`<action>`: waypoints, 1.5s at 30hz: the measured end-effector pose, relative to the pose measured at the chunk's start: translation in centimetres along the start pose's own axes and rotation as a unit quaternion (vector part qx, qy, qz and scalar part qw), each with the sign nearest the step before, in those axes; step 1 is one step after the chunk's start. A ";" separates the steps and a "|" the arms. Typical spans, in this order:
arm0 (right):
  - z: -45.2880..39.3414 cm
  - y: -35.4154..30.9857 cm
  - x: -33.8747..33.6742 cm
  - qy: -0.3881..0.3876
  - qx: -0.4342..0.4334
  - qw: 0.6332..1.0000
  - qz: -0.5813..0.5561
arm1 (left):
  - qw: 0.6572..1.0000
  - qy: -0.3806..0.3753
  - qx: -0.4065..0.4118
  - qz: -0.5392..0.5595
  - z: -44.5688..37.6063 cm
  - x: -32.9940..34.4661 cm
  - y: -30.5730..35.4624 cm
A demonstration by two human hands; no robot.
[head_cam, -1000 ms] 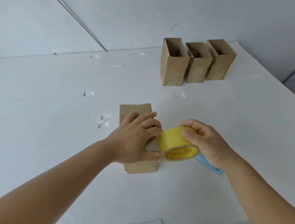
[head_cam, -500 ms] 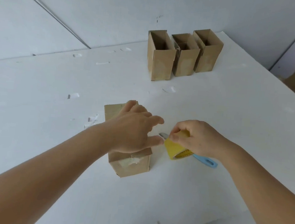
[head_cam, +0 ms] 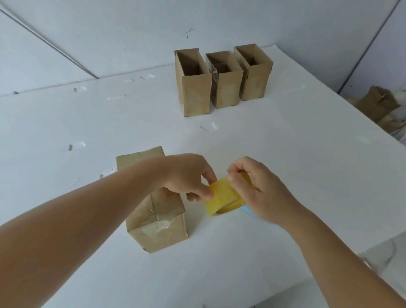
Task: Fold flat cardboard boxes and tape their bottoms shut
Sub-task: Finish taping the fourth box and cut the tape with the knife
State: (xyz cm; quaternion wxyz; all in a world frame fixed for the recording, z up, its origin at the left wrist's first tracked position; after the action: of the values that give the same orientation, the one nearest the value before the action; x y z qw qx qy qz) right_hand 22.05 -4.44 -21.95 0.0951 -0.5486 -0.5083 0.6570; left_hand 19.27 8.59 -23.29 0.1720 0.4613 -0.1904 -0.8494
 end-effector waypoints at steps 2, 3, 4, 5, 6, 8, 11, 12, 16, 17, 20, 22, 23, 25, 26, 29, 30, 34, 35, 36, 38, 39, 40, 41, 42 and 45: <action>0.6 2.0 -1.4 0.097 0.033 0.993 -0.052 | 1.000 0.014 -0.007 0.013 0.4 -0.1 -0.6; 1.0 3.4 -1.7 0.126 0.061 0.989 -0.048 | 1.000 0.023 -0.010 0.013 0.5 -0.1 -0.7; 1.3 5.0 -1.5 0.129 0.090 0.987 -0.020 | 0.999 0.032 -0.012 0.011 0.6 -0.1 -0.8; 1.5 6.7 -0.8 0.104 0.117 0.987 0.029 | 0.999 0.041 -0.013 0.011 0.7 -0.1 -0.8; 1.8 8.3 0.3 0.060 0.137 0.985 0.086 | 0.999 0.049 -0.016 0.015 0.7 -0.1 -0.8; 2.4 10.5 2.5 -0.027 0.137 0.972 0.190 | 0.998 0.063 -0.019 0.025 0.8 -0.2 -0.6; 3.2 11.7 4.1 -0.043 0.117 0.957 0.260 | 0.995 0.082 -0.015 0.047 1.0 -0.4 -0.5; 3.3 11.8 4.2 -0.028 0.116 0.956 0.269 | 0.994 0.086 -0.013 0.058 1.1 -0.4 -0.5; 3.8 11.3 4.5 -0.018 0.121 0.955 0.270 | 0.990 0.110 -0.007 0.085 1.4 -0.7 -0.5; 4.0 11.2 4.4 -0.018 0.131 0.959 0.253 | 0.989 0.116 -0.006 0.090 1.5 -0.7 -0.6; 5.1 10.1 3.8 -0.027 0.137 0.970 0.200 | 0.987 0.131 -0.001 0.096 1.6 -0.8 -0.6; 6.2 8.9 3.3 -0.039 0.119 0.975 0.184 | 0.985 0.141 0.001 0.099 1.7 -0.9 -0.7; 6.8 8.2 3.0 -0.043 0.111 0.977 0.178 | 0.984 0.145 0.001 0.099 1.8 -0.9 -0.7; 8.0 6.8 2.4 -0.053 0.102 0.981 0.157 | 0.983 0.153 0.002 0.101 1.9 -1.0 -0.8; 8.7 6.0 2.1 -0.060 0.098 0.983 0.143 | 0.982 0.157 0.001 0.104 1.9 -1.1 -0.8; 10.7 3.4 1.2 -0.072 0.070 0.988 0.115 | 0.979 0.166 -0.003 0.116 2.1 -1.5 -0.9; 11.2 2.6 0.9 -0.072 0.060 0.989 0.111 | 0.978 0.170 -0.002 0.119 2.2 -1.6 -0.9; 12.0 0.3 0.2 -0.074 0.060 0.992 0.083 | 0.975 0.181 0.006 0.129 2.4 -1.9 -0.9; 11.9 -0.2 0.2 -0.070 0.058 0.993 0.080 | 0.975 0.181 0.009 0.130 2.5 -1.9 -0.9; 11.8 -0.8 0.2 -0.064 0.051 0.993 0.083 | 0.975 0.180 0.012 0.129 2.5 -1.9 -0.8; 11.5 -2.0 0.4 -0.046 0.019 0.993 0.111 | 0.975 0.179 0.017 0.129 2.5 -1.9 -0.8; 11.3 -2.5 0.4 -0.032 0.001 0.991 0.132 | 0.975 0.179 0.018 0.129 2.6 -1.9 -0.8; 11.1 -3.0 0.4 -0.019 -0.013 0.988 0.153 | 0.975 0.179 0.018 0.130 2.6 -1.9 -0.9; 11.0 -3.4 0.4 -0.010 -0.020 0.985 0.170 | 0.975 0.177 0.018 0.130 2.6 -1.9 -1.0; 10.9 -3.8 0.4 -0.004 -0.022 0.983 0.181 | 0.975 0.177 0.018 0.130 2.6 -1.9 -1.0; 11.0 -4.3 0.0 -0.001 -0.012 0.979 0.202 | 0.974 0.182 0.018 0.136 2.7 -1.9 -1.1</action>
State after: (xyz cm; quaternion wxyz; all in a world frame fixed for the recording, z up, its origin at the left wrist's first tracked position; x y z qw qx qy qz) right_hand 11.16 -8.61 -19.91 -0.0467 -0.6406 -0.3950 0.6568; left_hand 17.83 10.83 -21.11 0.3088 0.5811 -0.2321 -0.7163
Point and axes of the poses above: each hand's wrist, its own z-axis away from the middle knuckle, its own x-axis out of the palm, y = z × x, the point moved 8 cm from there along -z, towards the middle knuckle, and after that the axes turned 4 degrees about y, right-handed, at the moved point
